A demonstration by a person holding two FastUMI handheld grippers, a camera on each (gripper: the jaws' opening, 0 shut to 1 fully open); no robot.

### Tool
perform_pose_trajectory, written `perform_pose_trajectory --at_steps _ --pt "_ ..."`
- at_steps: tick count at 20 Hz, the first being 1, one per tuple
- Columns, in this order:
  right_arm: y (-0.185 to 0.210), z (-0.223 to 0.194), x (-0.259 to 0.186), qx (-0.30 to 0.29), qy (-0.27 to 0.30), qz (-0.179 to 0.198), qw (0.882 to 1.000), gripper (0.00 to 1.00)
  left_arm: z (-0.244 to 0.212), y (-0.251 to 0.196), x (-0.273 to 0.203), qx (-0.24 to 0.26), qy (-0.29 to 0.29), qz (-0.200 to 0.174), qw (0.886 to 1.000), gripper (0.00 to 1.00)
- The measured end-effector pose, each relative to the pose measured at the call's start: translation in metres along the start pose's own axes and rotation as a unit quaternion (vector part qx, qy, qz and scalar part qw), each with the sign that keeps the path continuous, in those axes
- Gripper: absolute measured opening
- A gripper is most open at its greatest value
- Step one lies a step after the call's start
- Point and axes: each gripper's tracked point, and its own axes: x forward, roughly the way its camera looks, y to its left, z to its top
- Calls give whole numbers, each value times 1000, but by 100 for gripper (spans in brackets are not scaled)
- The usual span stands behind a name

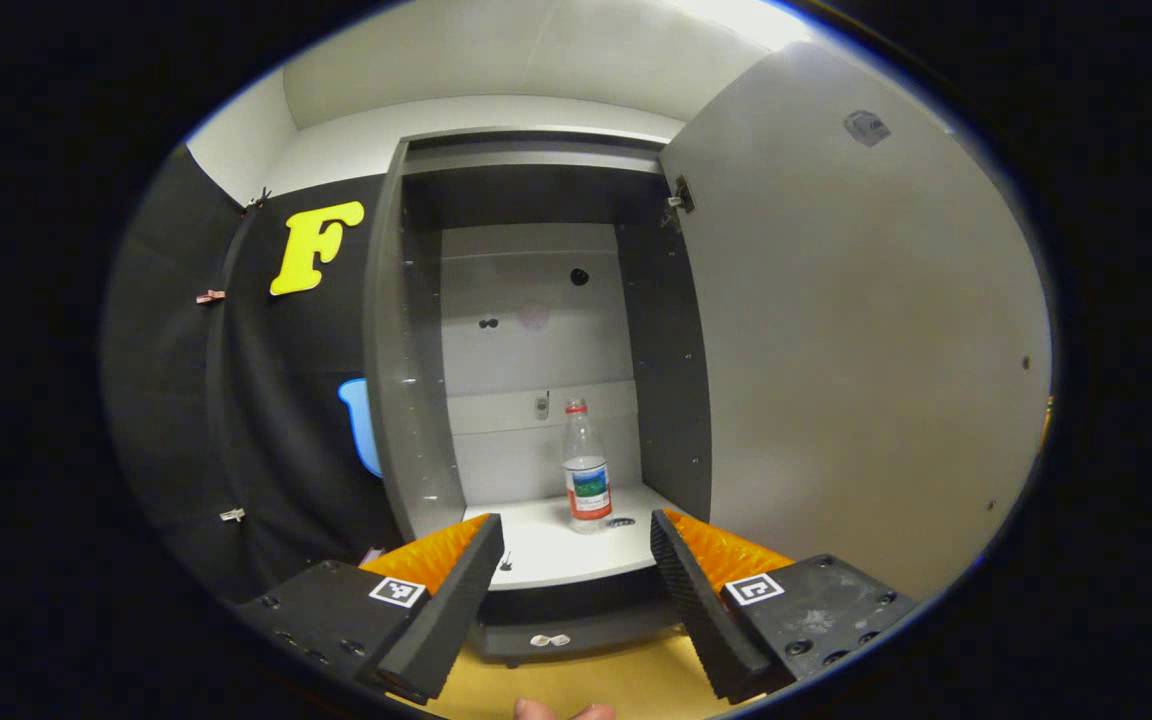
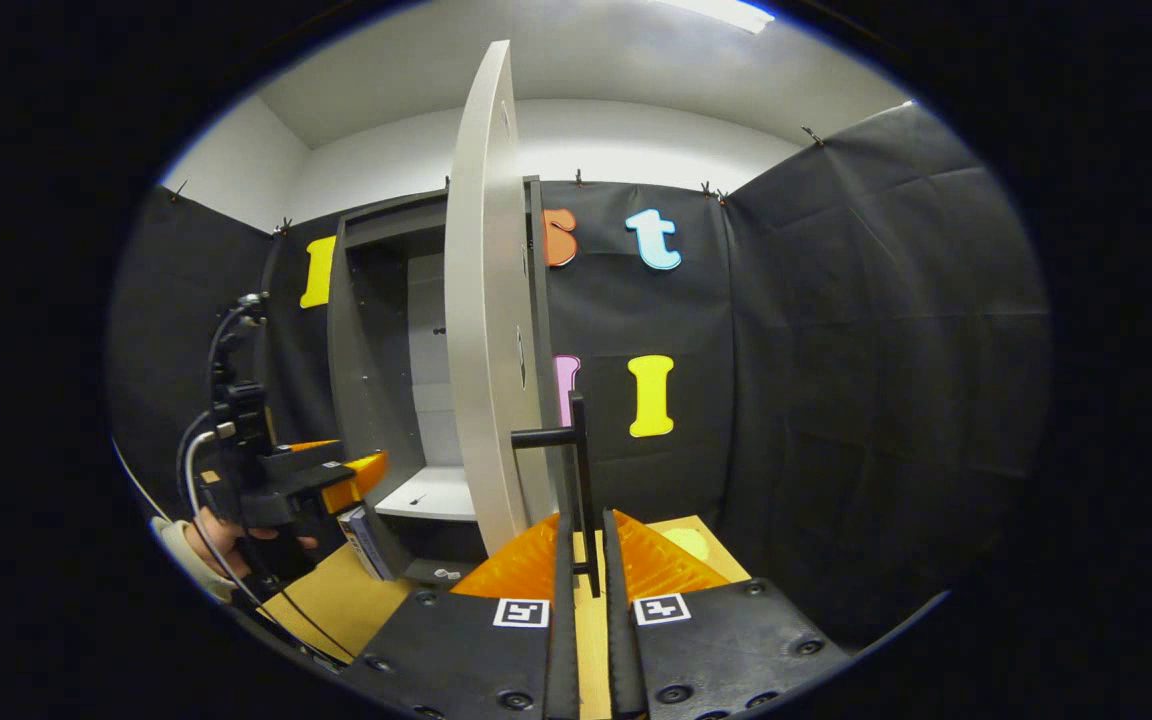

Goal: Open the cabinet door with the right hand, grasp the bottle in the cabinet with the left hand and place it on the coaster, then close the cabinet door with the right hand.

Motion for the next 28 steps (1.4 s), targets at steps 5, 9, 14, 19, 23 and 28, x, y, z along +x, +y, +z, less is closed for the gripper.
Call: perform_pose_trajectory --at_steps 5,9,14,19,23,28 --pt "-9 27 -25 -10 -45 17 999 18 3 -15 71 -20 -7 4 1000 93" --pt "-81 32 -28 5 -65 -70 995 43 -2 -21 129 -24 -8 13 1000 93" --pt "-151 25 -31 32 -65 -187 980 97 -31 -11 189 -12 6 50 999 93" --pt "-177 15 -33 -16 -67 -224 972 97 -59 0 243 -25 23 68 997 93" --pt "-184 7 -26 -20 -47 -233 971 98 -67 7 276 -13 25 81 996 93" --pt "-186 6 -23 -29 -41 -232 971 100 -75 8 301 -2 25 85 996 93"
